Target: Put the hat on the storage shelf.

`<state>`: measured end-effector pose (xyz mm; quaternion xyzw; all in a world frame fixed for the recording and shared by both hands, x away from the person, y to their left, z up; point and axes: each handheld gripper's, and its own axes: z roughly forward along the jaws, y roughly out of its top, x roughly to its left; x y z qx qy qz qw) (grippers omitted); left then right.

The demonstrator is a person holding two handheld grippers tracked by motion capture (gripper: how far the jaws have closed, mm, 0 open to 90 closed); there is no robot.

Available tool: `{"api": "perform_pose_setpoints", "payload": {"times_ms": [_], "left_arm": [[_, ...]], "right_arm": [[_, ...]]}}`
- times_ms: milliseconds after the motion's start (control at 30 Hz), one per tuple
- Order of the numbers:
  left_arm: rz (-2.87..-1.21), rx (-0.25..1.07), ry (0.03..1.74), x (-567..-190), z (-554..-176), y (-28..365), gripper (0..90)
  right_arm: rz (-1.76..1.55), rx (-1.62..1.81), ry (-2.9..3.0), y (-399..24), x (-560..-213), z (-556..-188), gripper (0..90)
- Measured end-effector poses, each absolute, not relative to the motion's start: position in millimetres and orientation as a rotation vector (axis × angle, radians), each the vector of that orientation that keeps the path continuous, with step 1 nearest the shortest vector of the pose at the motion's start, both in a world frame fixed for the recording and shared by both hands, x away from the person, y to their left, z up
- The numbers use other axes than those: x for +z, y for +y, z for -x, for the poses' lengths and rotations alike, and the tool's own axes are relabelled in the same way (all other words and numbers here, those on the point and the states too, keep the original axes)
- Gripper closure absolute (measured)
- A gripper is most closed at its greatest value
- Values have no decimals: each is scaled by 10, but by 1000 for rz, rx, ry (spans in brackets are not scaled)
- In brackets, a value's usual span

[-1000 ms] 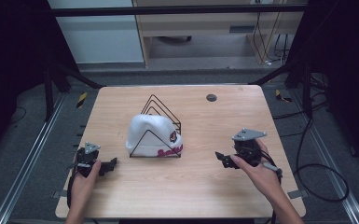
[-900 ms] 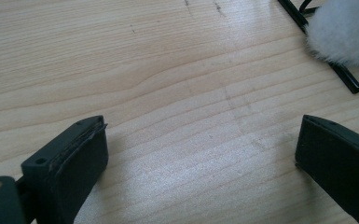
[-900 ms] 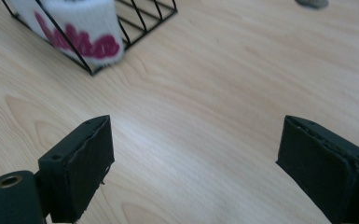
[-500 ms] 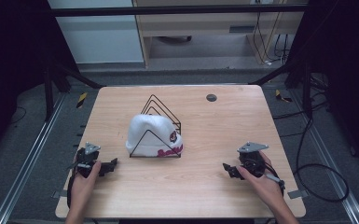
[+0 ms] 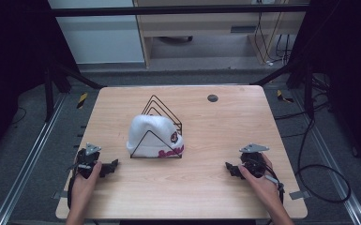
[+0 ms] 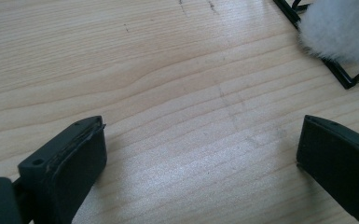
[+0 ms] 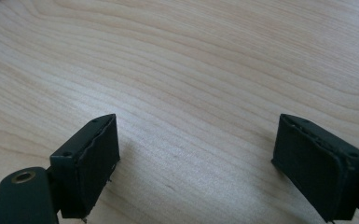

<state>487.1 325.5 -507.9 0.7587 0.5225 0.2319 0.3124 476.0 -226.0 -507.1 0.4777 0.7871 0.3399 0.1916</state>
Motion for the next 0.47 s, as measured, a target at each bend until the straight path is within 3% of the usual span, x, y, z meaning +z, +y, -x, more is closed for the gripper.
{"api": "perform_pose_setpoints", "payload": {"times_ms": [467], "left_arm": [[-2004, 609, 1376, -5079, -4867, 3254, 6]], "right_arm": [[-1414, 923, 2080, -2231, -5119, -4774, 110]]}}
